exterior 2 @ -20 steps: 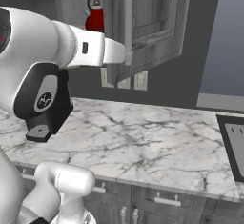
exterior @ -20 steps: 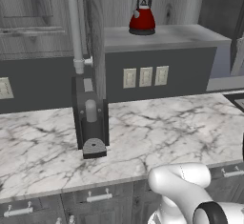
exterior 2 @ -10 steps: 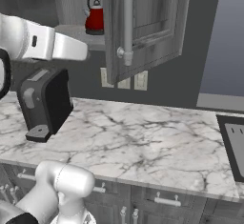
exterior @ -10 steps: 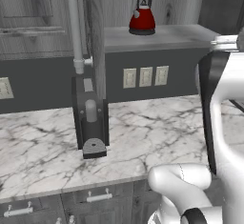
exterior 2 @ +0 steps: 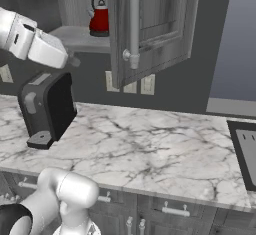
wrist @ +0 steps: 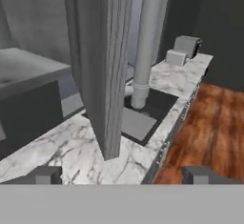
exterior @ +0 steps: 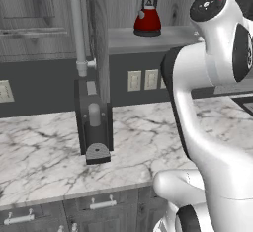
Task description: Open the cabinet, pick the kettle from the cabinet, and place it in the sink.
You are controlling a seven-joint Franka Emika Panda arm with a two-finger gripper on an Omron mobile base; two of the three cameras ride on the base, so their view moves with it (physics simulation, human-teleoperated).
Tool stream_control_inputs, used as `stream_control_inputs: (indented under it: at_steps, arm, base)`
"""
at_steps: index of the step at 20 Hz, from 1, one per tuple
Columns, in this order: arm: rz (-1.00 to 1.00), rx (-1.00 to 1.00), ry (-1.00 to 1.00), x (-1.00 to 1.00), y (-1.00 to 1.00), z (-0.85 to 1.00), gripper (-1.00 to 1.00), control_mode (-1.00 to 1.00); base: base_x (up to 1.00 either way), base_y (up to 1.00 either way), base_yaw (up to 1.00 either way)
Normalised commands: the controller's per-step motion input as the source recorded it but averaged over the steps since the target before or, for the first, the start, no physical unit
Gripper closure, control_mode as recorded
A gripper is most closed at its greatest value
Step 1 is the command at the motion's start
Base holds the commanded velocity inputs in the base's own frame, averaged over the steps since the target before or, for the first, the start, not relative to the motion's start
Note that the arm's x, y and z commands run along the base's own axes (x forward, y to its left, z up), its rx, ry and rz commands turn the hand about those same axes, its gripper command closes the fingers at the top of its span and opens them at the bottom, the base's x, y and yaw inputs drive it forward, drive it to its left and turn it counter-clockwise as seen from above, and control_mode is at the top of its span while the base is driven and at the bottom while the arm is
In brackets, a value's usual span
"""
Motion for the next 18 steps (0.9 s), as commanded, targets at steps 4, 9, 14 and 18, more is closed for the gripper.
stream_control_inputs:
  at_steps: [4, 9, 14, 18]
  arm:
    - [-0.32, 0.45, -0.01, 0.14, 0.01, 0.0, -1.0, -1.0]
    - [-0.24, 0.37, -0.14, 0.16, 0.0, -0.03, -1.0, -1.0]
    - [-0.23, 0.12, -0.28, 0.25, -0.03, -0.12, -1.0, -1.0]
    - [-0.2, 0.01, -0.36, 0.26, -0.03, -0.21, -1.0, -1.0]
  base:
    - [0.0, 0.0, 0.0]
    - [0.0, 0.0, 0.0]
    - [0.0, 0.0, 0.0]
    - [0.0, 0.0, 0.0]
